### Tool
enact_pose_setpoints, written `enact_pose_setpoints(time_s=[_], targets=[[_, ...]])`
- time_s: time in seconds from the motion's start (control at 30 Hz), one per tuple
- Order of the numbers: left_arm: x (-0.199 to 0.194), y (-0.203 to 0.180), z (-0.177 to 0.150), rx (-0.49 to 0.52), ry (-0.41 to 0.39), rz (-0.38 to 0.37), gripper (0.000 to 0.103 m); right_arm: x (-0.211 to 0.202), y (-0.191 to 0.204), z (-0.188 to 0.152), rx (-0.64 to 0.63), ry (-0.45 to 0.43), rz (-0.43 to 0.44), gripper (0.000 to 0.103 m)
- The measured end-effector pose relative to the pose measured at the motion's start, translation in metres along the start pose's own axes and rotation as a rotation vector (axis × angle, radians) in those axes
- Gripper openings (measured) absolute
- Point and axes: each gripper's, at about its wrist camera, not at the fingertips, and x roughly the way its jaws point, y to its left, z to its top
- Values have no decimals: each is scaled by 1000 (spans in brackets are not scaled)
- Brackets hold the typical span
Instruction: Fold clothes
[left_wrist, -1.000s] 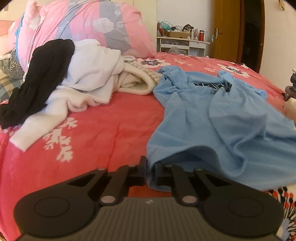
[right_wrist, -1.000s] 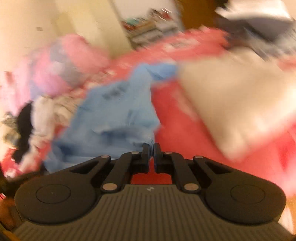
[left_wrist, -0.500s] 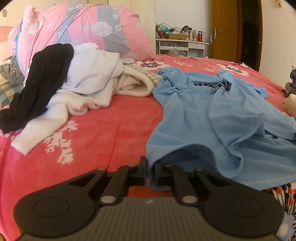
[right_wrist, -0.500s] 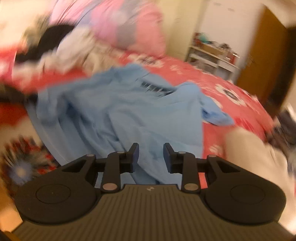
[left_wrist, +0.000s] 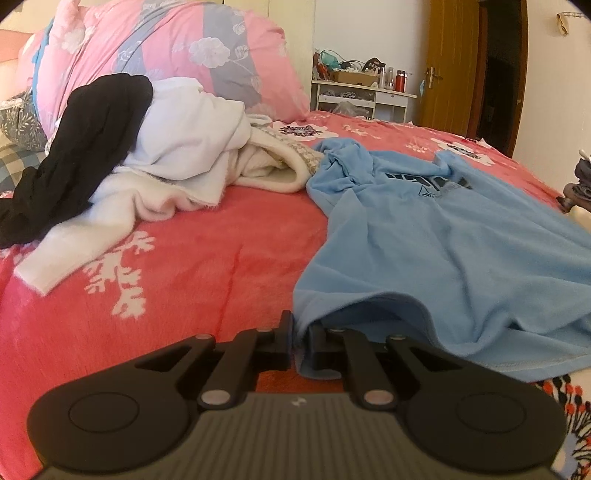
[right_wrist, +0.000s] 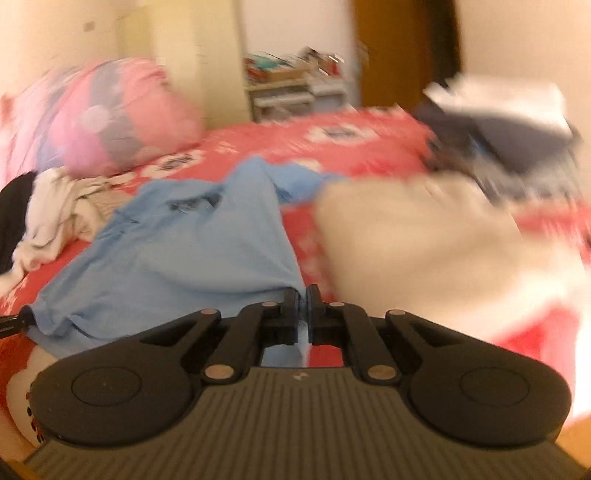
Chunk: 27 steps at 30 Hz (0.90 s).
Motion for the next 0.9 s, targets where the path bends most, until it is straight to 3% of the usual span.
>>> enact_pose_setpoints(time_s=[0.1, 0.2, 0.23, 0.3, 0.4, 0.47, 0.57, 0.6, 0.73, 0.8, 0.9], targets=[[-2, -5, 1, 49, -7, 5, 15, 3, -6, -12, 44, 6, 35, 4], [1, -9, 2, 89, -8, 25, 18, 10, 2, -17, -14, -6, 48, 6], [2, -10, 3, 92, -11, 30, 17, 13, 4, -17, -37, -5, 51, 6], [3, -9, 6, 82, -22, 37, 4, 21, 10, -17, -77, 2, 57, 6], [-19, 5, 21, -19, -89, 53, 3, 25, 10, -4, -90, -30, 48, 3], [-45, 23, 33, -124, -140, 26, 3, 8, 7, 19, -78, -122, 38, 2], [-61, 44, 26, -223, -105, -6, 3, -31, -8, 53, -13, -229, 67, 2], [-64, 51, 23, -253, -87, -15, 3, -36, -14, 56, 8, -224, 79, 2], [-66, 67, 9, -342, -23, -44, 3, -13, -31, 42, 98, -57, 106, 2], [-83, 73, 12, -371, -67, -68, 2, -17, -30, 49, 123, -77, 137, 2], [-115, 73, 14, -313, -130, -45, 3, -45, -18, 67, 78, -152, 174, 2]])
